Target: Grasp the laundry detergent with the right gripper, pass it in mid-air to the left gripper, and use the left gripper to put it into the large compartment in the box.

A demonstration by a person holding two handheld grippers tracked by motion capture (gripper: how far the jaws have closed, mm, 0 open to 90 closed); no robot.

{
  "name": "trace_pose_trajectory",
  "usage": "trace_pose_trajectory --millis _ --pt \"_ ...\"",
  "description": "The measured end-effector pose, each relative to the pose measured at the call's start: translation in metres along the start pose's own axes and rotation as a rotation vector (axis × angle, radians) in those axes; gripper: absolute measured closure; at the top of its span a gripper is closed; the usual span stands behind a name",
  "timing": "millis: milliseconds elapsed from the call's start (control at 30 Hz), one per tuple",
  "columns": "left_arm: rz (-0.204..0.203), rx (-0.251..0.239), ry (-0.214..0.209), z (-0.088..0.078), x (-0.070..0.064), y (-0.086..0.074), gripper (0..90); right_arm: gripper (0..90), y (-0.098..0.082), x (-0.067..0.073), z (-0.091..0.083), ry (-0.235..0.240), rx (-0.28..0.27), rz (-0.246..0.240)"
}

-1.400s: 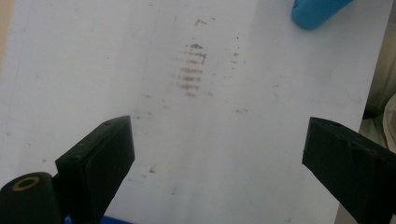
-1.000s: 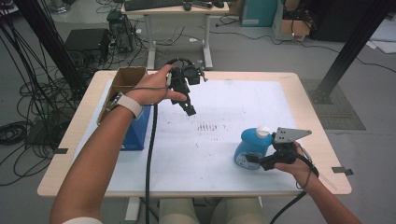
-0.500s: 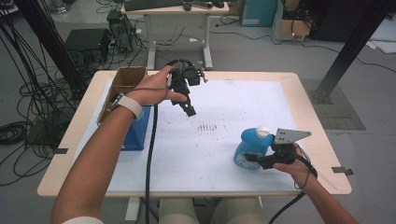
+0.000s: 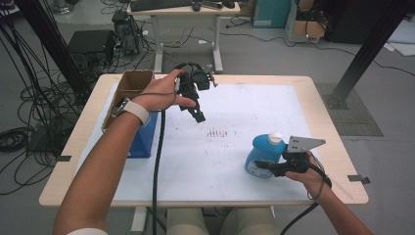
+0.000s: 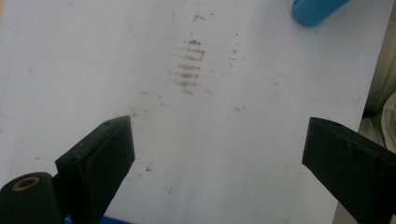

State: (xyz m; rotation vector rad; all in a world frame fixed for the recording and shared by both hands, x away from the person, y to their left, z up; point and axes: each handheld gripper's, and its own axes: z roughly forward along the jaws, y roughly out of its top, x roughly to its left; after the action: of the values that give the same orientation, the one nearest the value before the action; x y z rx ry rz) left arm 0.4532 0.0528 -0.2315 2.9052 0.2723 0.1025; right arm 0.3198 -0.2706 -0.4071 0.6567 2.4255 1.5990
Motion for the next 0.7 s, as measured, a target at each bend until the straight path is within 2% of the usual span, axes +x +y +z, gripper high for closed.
trace_pose_trajectory --millis 167,233,300,433,567,600,633,700 --pt "-0.004 0.002 0.003 -0.0018 0.0 0.0006 9.5 41.0 0.0 -0.0011 0.0015 0.011 -0.015 -0.013" --pt "0.01 0.01 -0.001 -0.0009 0.0014 0.0008 9.6 41.1 -0.0003 -0.0009 0.0017 0.011 -0.021 -0.016" --pt "-0.001 0.007 0.005 -0.0007 0.0004 0.001 9.6 41.1 -0.0003 -0.0006 0.0011 0.005 -0.014 -0.022" --pt "0.012 0.007 -0.006 -0.0007 0.0007 0.0022 9.6 41.1 -0.0007 -0.0007 0.0013 0.004 -0.02 -0.023" --pt "0.007 0.007 -0.004 -0.0006 0.0006 0.0016 9.6 41.1 -0.0009 0.0003 0.0001 -0.005 -0.007 -0.011" --pt "0.007 0.007 -0.004 -0.0006 0.0005 0.0016 9.6 41.1 -0.0013 -0.0002 0.0011 -0.003 -0.019 -0.016" --pt "0.007 0.006 -0.004 -0.0007 0.0003 0.0016 9.6 41.4 -0.0014 0.0012 0.0002 -0.009 -0.013 0.0" --pt "0.01 0.007 -0.004 -0.0011 0.0003 0.0019 9.6 41.9 -0.0014 0.0008 0.0002 -0.009 -0.012 -0.008"
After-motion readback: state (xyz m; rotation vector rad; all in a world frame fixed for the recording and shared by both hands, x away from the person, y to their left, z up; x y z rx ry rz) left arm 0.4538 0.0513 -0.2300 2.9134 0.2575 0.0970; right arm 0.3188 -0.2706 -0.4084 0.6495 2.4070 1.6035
